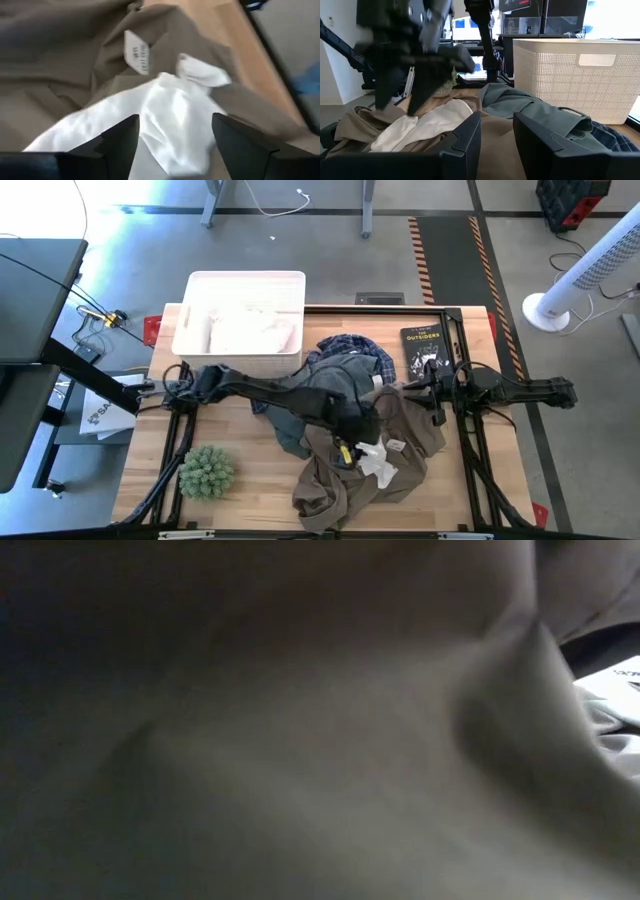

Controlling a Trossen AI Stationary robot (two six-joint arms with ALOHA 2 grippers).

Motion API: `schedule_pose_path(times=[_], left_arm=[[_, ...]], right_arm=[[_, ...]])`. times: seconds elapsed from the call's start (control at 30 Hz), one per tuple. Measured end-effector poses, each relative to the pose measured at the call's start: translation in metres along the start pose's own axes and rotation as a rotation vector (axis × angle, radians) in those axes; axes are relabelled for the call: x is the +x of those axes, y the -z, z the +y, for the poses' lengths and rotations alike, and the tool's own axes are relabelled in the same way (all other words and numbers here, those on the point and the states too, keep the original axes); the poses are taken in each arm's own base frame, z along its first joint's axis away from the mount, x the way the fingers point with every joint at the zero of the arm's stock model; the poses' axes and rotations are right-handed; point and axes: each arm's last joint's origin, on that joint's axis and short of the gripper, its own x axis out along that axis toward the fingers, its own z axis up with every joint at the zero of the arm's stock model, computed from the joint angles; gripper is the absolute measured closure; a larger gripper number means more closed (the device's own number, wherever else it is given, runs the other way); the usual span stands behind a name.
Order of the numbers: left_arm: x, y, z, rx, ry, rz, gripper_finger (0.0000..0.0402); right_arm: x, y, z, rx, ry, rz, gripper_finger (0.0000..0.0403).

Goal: Sort clothes
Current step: Put the white sock into the white laundry bin

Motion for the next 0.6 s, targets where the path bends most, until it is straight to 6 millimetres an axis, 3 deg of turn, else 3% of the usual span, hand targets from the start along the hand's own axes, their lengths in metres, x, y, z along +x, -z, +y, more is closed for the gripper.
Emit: schedule_pose_path(times=[0.13,0.3,0.47,0.6], left_arm=[[0.023,0.008,0.002,-0.001,-0.019,0.032,0.0149],[0.038,0.022,0.004,0.041,-0.117,0.142,0.0189],[0.035,0.029,0.003,0.019,-0.151,0.226,0.0278],[0.018,0.022,0.004,-0.144,-0.045,0.191,0.0376]], right_arm=[[0.0,0.0,0.0,0.0,0.0,0.0,0.0291],[0.0,0.0,0.0,0.0,0.0,0.0,0.0291],[0.0,0.0,0.0,0.0,0.0,0.0,0.0291],[0.0,0.0,0.0,0.0,0.0,0.0,0.0291]])
